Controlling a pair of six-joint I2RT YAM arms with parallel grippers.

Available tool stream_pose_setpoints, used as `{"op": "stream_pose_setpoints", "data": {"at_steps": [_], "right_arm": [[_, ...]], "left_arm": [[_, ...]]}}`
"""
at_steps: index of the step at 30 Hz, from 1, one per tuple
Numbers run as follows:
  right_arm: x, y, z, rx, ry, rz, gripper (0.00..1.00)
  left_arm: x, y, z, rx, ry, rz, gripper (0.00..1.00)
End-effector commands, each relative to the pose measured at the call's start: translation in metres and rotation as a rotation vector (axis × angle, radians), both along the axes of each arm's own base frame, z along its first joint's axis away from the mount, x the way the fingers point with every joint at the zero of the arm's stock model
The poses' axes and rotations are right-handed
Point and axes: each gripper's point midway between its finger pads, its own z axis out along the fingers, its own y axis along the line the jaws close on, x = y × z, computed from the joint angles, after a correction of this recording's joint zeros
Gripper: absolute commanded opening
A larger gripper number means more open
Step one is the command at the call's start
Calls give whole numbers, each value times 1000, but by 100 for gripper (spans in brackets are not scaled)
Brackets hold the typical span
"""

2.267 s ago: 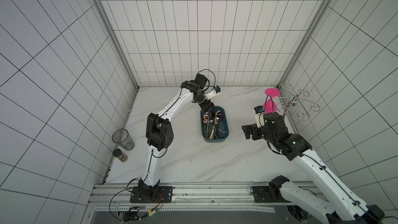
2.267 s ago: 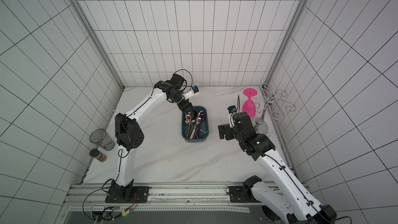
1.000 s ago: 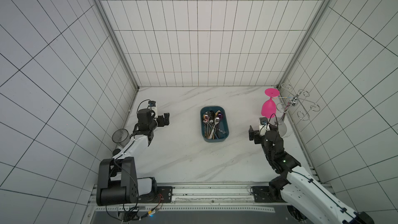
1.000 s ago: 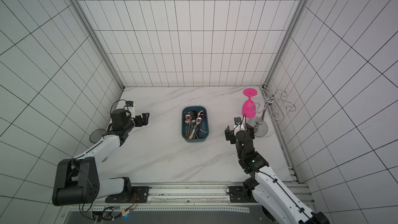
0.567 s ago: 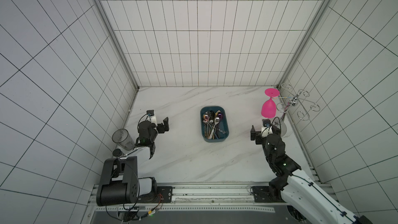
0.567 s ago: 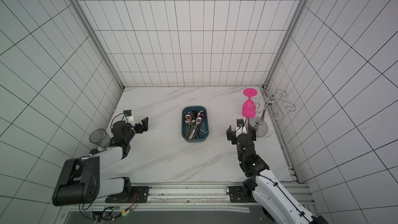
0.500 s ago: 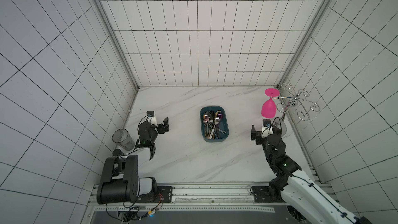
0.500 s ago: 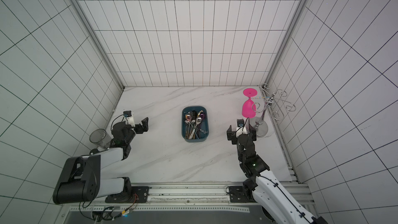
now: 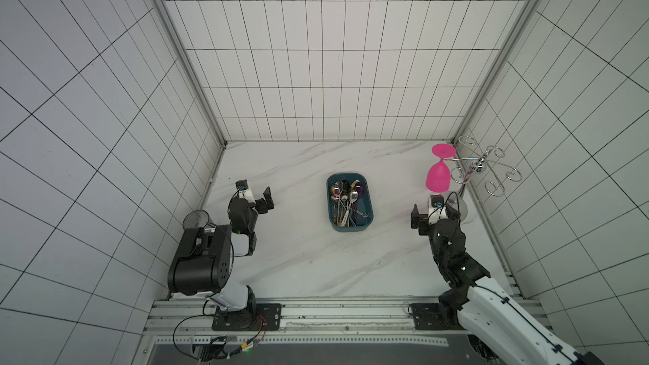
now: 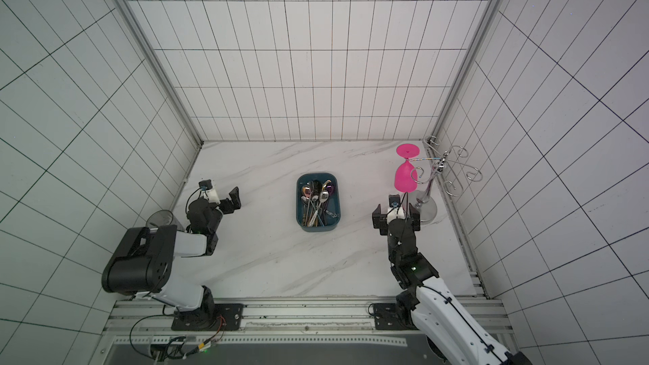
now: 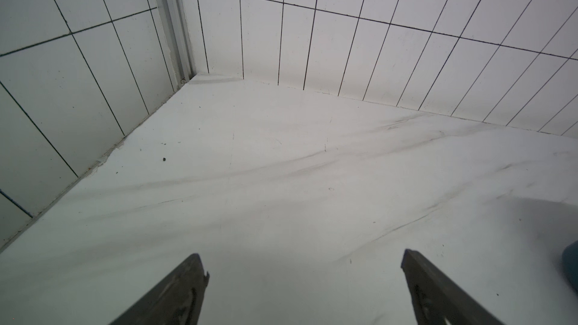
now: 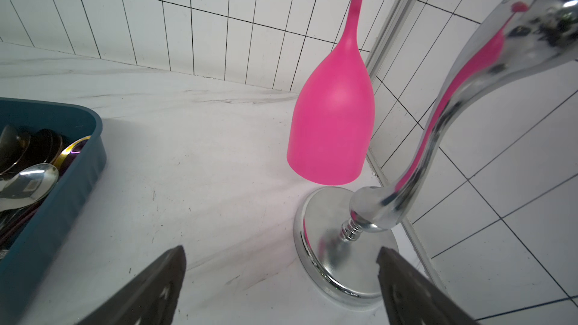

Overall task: Put the spoon into the storage box
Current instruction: Reset both arms

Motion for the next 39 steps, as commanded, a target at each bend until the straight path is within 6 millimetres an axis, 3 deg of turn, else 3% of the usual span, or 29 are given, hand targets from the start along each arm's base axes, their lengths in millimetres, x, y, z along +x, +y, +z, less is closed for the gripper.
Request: {"op": "stream_pose_setpoints", "data": {"at_steps": [1,21,39], "right_arm": [[6,-9,-8,13,1,-28,99],[50,-41,-52,126,103,-98,99],[60,-47,-52,152,104,-97,99]], "left_arm": [[11,7,6,33,30,91,99],[13,5,6,78,38,125,99],[10,12,7,76,30,173,99]]}}
